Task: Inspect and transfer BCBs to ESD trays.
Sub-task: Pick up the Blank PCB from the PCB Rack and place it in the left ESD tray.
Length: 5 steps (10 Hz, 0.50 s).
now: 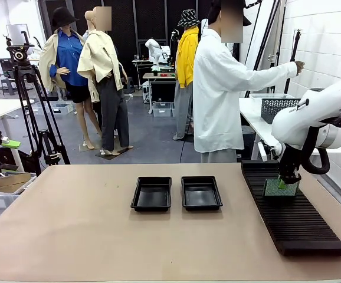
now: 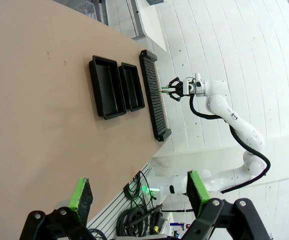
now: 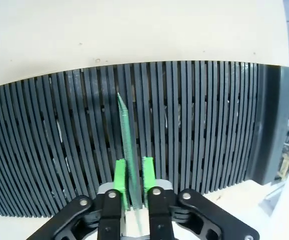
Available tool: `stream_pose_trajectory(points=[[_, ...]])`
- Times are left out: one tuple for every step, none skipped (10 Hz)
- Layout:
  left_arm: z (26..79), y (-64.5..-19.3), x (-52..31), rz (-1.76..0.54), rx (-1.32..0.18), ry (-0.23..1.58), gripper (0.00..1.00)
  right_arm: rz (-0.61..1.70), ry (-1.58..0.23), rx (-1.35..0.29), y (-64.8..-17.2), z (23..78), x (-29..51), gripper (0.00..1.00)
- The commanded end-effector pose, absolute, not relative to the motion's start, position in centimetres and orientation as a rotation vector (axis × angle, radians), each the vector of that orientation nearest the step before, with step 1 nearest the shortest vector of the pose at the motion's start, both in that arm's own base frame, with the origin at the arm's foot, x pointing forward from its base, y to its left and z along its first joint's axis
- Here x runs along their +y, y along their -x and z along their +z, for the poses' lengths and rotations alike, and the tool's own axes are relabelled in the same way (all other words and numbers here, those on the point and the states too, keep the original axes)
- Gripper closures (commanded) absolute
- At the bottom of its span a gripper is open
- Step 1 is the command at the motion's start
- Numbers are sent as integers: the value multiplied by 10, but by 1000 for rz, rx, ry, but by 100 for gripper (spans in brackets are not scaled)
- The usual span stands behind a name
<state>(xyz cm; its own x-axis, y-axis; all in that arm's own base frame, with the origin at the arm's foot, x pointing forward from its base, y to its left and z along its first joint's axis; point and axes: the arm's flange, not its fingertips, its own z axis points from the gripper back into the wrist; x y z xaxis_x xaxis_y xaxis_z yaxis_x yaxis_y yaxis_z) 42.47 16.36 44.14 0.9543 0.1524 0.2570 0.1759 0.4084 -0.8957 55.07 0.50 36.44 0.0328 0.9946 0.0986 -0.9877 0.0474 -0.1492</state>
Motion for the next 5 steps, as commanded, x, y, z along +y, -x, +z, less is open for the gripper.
stream_pose_trajectory(points=[[445,-423,164,-4,-312,1155,0,1502,24,-197,-557,364,9,100],[445,-423,164,-4,-312,1155,0,1501,22,-194,-558,364,9,100],[445,-423,164,-4,-312,1155,0,1493,13,-175,-561,365,9,100],[445,-423,164,-4,-312,1155,0,1490,4,-162,-563,365,10,100],[445,-423,164,-4,-312,1155,0,1485,-2,-142,-564,366,10,100]])
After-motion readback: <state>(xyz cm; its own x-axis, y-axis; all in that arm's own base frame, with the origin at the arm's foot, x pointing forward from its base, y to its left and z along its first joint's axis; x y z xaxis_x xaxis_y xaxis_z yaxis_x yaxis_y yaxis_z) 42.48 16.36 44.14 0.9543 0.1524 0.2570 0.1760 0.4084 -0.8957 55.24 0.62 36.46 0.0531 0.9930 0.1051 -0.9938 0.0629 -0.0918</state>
